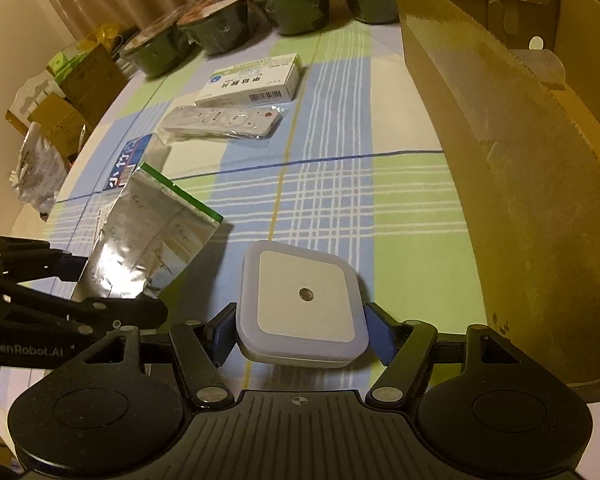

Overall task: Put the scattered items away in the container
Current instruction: 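Carry the foil bag and white square box over the cardboard box with both grippers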

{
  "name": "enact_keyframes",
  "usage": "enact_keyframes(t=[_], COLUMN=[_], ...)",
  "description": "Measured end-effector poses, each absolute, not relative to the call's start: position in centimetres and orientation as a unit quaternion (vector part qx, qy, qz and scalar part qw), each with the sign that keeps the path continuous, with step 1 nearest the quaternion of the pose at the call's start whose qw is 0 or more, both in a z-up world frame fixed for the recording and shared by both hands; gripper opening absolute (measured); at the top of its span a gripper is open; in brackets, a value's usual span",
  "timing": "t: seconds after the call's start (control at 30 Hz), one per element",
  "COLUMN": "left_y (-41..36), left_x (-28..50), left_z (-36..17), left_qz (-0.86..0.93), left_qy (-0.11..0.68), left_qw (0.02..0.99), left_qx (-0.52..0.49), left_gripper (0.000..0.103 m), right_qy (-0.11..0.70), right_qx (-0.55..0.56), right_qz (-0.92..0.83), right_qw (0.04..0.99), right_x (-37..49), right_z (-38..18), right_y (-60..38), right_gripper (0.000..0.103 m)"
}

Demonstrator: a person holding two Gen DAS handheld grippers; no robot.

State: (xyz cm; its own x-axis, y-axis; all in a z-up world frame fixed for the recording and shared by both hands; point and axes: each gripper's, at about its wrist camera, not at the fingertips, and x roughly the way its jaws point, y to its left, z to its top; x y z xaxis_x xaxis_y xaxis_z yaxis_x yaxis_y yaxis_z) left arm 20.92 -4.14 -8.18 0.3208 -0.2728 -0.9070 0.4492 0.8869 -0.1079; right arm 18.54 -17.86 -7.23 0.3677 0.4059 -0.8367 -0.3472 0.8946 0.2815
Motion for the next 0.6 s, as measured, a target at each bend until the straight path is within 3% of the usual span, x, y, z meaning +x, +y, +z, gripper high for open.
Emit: enact_keyframes(t=[0.13,0.6], left_y=[-4.2,-3.9], left_x=[20.7,19.1], left_z=[-8.6,-5.5], left_qz=[-0.222,-0.212], left_qy=[0.540,0.516], left_qw=[0.808,0.828], left_qx=[0.083,0.053], left_gripper=[0.058,0.057], right_qy=[0.511,0.415], right_qx=[0.029,-0.012], right_qz=[0.227,0.238], right_qw=[0.828,0.878], right_x=[18.6,15.2], right_z=[-7.3,-3.0], right_y=[-17.8,-18.2], right_gripper=[0.067,0.067])
